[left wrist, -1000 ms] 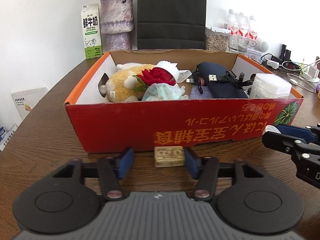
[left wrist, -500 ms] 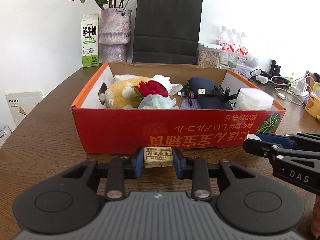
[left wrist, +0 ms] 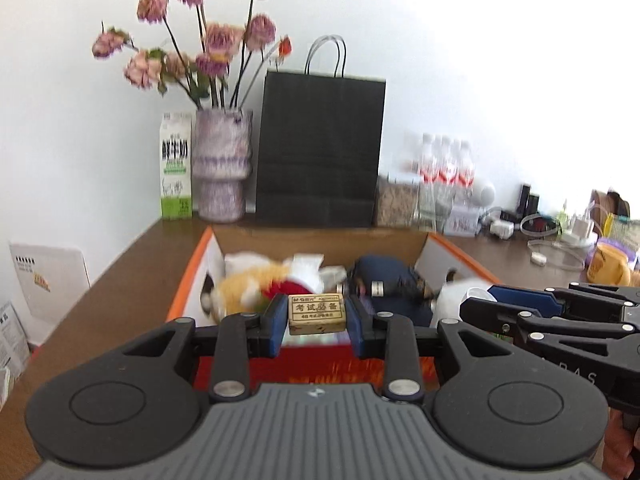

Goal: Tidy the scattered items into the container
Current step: 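Carry the block and cap over the box and open both grippers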

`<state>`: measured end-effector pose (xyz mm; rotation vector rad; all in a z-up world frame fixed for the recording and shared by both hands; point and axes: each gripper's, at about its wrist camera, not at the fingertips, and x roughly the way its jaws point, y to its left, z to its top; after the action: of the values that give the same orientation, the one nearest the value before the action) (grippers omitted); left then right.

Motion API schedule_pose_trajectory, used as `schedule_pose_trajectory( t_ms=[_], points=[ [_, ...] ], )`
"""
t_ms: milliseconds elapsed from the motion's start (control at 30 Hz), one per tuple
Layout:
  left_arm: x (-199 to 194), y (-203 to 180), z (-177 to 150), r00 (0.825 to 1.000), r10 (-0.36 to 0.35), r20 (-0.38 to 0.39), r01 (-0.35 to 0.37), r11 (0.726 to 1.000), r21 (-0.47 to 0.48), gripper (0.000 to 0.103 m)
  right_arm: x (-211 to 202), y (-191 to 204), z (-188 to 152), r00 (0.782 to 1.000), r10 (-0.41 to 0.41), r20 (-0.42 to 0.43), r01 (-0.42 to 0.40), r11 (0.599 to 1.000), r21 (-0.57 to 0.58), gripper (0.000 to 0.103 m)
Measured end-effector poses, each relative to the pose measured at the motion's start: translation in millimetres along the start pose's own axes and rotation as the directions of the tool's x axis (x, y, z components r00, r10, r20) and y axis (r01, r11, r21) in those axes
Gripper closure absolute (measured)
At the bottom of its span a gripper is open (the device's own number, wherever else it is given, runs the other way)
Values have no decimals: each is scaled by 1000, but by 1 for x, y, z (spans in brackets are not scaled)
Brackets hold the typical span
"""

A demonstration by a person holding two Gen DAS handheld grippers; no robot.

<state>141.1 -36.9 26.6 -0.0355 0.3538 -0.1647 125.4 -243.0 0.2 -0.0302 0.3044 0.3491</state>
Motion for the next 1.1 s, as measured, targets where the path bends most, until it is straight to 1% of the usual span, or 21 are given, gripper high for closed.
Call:
schedule_pose_trajectory(
  t_ms=[167, 267, 400, 467, 500, 533, 600, 633, 667, 733, 1100],
  points=[
    [3, -10, 31, 996, -5, 87, 4, 1000, 15, 71, 6, -3, 33, 997, -19, 69, 21, 999, -25, 75],
    [16, -14, 45, 994, -7, 108, 5, 1000, 17, 71, 16, -6, 50, 995, -36, 97, 39, 999, -26, 75],
    [45, -15, 56, 993, 28, 118, -26, 999, -22, 71, 41, -13, 62, 992, -62, 107, 63, 998, 0, 75],
    [57, -13, 54, 988, 63, 138, -59, 998, -37, 71, 54, -17, 59, 990, -87, 115, 86, 996, 16, 75],
    [63, -12, 50, 987, 85, 139, -80, 996, -40, 71, 60, -19, 56, 989, -101, 107, 99, 995, 21, 75],
    [68, -10, 45, 987, 93, 131, -88, 995, -40, 71, 65, -22, 50, 990, -111, 92, 110, 994, 21, 75],
    [77, -5, 37, 992, 87, 95, -86, 996, -18, 71, 74, -28, 40, 992, -117, 56, 116, 993, 25, 75],
    [81, -4, 34, 992, 96, 83, -95, 995, -13, 71, 79, -32, 37, 993, -110, 29, 109, 993, 42, 75],
    [83, -3, 32, 992, 101, 77, -101, 995, -10, 71, 84, -35, 34, 995, -102, 6, 102, 993, 60, 75],
    [85, -1, 30, 993, 100, 69, -100, 995, -7, 71, 88, -37, 30, 995, -100, -12, 101, 993, 67, 75],
    [88, -1, 22, 992, 116, 50, -117, 993, 9, 71, 87, -32, 20, 994, -105, -20, 106, 993, 47, 75]
  ],
)
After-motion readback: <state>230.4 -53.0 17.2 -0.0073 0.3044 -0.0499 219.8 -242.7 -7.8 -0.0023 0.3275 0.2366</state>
